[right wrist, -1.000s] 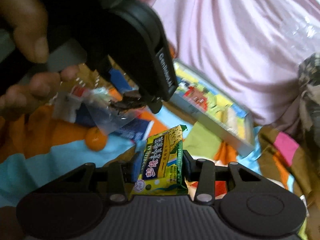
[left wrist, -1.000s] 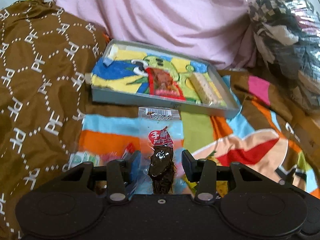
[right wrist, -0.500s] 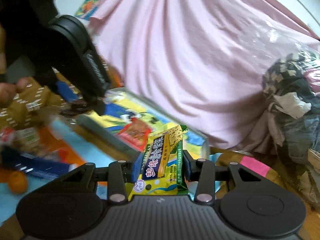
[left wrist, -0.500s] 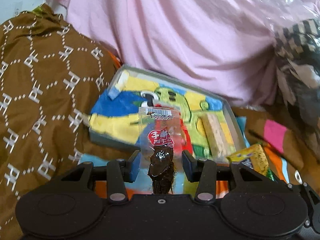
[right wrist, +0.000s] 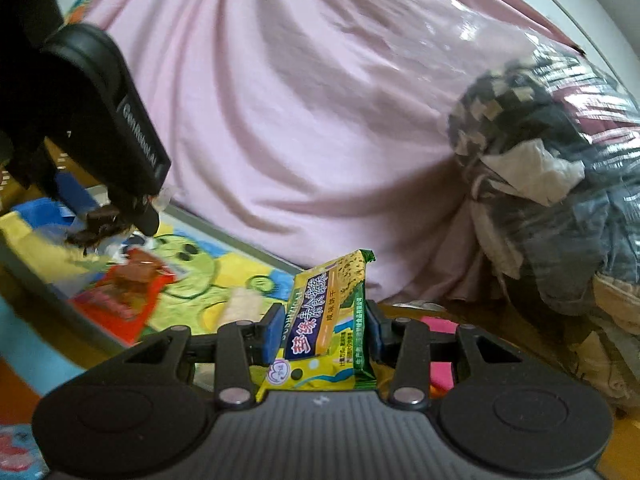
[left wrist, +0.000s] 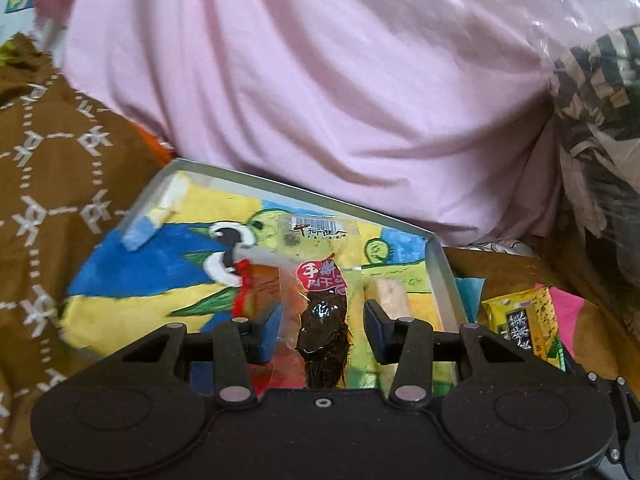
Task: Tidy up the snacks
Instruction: 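Carry the jerky pack and yellow-green box over the grey tray, then lower the jerky pack into the tray and open the left tool while the right tool releases the box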
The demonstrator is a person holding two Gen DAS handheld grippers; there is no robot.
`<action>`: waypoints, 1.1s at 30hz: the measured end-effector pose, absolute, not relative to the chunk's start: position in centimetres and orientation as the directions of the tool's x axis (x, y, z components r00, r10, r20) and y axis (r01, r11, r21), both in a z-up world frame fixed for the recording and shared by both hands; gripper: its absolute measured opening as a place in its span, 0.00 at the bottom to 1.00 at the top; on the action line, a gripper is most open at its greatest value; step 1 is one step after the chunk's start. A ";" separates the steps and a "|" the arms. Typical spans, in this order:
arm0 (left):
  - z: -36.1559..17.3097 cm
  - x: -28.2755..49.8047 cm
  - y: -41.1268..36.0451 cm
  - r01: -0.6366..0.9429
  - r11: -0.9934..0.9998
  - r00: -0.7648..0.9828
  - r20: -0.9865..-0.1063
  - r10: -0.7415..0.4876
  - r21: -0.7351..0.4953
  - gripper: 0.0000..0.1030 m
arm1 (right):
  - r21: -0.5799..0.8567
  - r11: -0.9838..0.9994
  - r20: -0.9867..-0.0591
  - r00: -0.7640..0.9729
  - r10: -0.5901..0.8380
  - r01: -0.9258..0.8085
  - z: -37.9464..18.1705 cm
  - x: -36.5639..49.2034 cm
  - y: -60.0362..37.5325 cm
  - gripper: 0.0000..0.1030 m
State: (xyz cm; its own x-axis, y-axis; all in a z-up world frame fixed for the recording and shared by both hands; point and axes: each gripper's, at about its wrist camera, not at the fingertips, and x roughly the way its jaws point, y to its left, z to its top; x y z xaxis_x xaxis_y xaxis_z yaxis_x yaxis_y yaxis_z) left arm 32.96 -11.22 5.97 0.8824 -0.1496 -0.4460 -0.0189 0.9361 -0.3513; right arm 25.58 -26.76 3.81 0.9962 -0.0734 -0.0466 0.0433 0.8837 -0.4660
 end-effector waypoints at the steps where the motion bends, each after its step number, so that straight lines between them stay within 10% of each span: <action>1: 5.8 33.5 -11.7 -0.015 0.937 0.883 -0.445 -0.151 -0.348 0.45 | -0.460 0.887 -0.043 0.996 -0.079 0.051 3.8 26.1 -27.0 0.44; 33: 1.8 39.5 -14.2 -0.027 0.960 0.863 -0.492 -0.119 -0.280 0.56 | -0.372 0.928 -0.176 0.982 -0.074 0.003 0.4 32.0 -27.4 0.57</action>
State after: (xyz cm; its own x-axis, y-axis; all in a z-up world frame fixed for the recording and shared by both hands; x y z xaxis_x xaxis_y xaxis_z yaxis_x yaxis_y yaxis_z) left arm 39.48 -14.24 1.76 0.8625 -0.1192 -0.4918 -0.0272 0.9596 -0.2802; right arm 31.96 -27.40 0.40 0.9816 -0.0737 -0.1763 0.0029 0.9283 -0.3719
